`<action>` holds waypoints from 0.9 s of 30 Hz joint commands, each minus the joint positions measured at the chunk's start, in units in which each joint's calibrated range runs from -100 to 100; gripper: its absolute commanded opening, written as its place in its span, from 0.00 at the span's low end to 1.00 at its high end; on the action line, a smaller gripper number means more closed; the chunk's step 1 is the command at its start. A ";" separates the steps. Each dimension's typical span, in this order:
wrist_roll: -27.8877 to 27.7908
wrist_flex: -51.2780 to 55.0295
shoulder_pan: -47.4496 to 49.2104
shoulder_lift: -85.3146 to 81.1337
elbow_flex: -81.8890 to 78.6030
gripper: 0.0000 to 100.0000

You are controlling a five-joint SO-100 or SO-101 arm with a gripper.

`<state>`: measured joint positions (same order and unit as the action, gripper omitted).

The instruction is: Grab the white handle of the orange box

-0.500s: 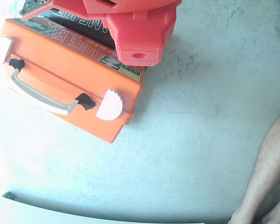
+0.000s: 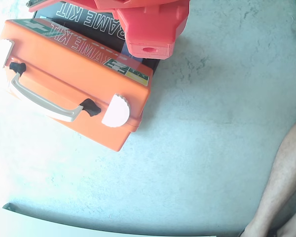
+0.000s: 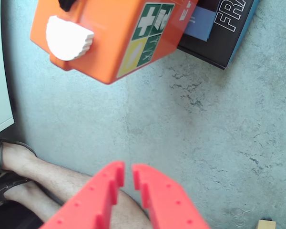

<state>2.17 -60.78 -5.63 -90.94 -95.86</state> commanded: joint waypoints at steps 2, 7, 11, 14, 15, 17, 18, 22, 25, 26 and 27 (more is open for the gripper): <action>0.26 -0.22 0.09 -0.45 -3.34 0.01; 0.31 0.21 0.56 -0.45 -3.34 0.01; 0.31 0.37 6.68 0.30 -3.08 0.01; 0.00 0.46 12.41 0.47 -2.81 0.01; -0.11 0.46 14.04 0.47 -2.72 0.01; -0.11 0.46 17.22 0.56 -2.46 0.01; -0.05 0.46 18.92 0.56 -2.46 0.01; 0.21 0.63 27.21 0.64 -3.08 0.01; -0.11 2.91 33.03 0.64 -2.63 0.01; 0.21 4.86 33.72 0.64 -2.46 0.01; 0.26 6.55 34.34 0.64 -2.46 0.01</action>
<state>2.22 -58.23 26.26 -90.76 -95.86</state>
